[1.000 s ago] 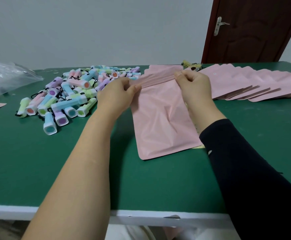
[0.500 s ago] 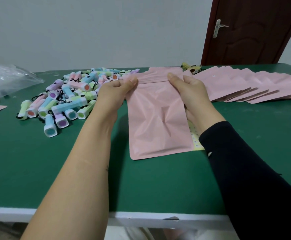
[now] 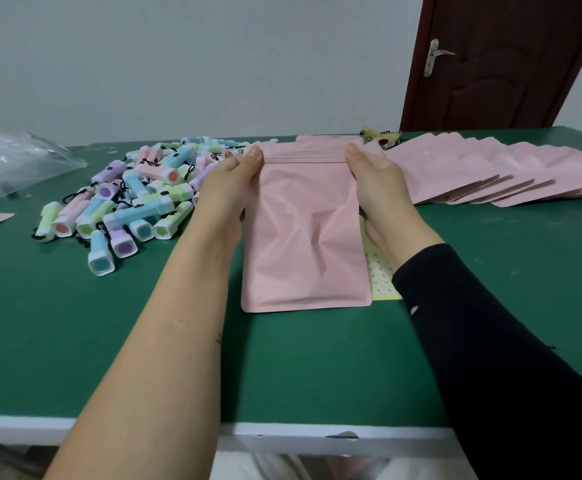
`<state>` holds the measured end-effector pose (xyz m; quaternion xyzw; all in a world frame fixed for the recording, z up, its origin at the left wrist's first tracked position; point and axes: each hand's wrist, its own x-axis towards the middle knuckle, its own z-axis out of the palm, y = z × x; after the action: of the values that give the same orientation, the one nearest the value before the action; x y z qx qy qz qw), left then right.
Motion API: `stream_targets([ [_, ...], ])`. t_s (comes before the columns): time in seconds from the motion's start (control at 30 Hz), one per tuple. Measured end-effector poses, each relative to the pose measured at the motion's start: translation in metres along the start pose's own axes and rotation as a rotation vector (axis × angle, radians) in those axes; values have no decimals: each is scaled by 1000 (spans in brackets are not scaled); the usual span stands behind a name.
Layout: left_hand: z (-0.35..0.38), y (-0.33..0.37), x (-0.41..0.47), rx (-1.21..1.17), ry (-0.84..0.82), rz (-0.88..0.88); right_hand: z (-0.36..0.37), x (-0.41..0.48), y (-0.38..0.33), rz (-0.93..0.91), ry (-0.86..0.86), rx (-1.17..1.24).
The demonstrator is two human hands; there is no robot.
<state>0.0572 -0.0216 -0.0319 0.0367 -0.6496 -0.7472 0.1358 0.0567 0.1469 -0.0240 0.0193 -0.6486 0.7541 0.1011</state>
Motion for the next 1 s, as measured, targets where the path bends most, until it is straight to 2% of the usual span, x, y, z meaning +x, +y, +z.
stream_targets([
  [0.13,0,3,2,-21,-30,-45,-2,4,3,42,16,97],
  [0.3,2,1,-4,115,-294,-153,-12,13,0,70,93,282],
  [0.37,4,-1,-3,61,-222,-135,-13,16,0,94,-7,252],
  [0.5,4,1,1,-154,-91,-114,-8,8,7,117,-233,-107],
  [0.57,3,1,2,-159,-101,-122,-5,5,12,68,-208,-177],
  [0.73,2,-4,0,9,-198,-186,-3,5,13,28,-55,-185],
  [0.9,-7,-9,9,160,31,-134,-7,9,18,106,-140,-213],
  [1.0,-10,-13,11,194,92,-117,-3,10,23,8,-114,-330],
])
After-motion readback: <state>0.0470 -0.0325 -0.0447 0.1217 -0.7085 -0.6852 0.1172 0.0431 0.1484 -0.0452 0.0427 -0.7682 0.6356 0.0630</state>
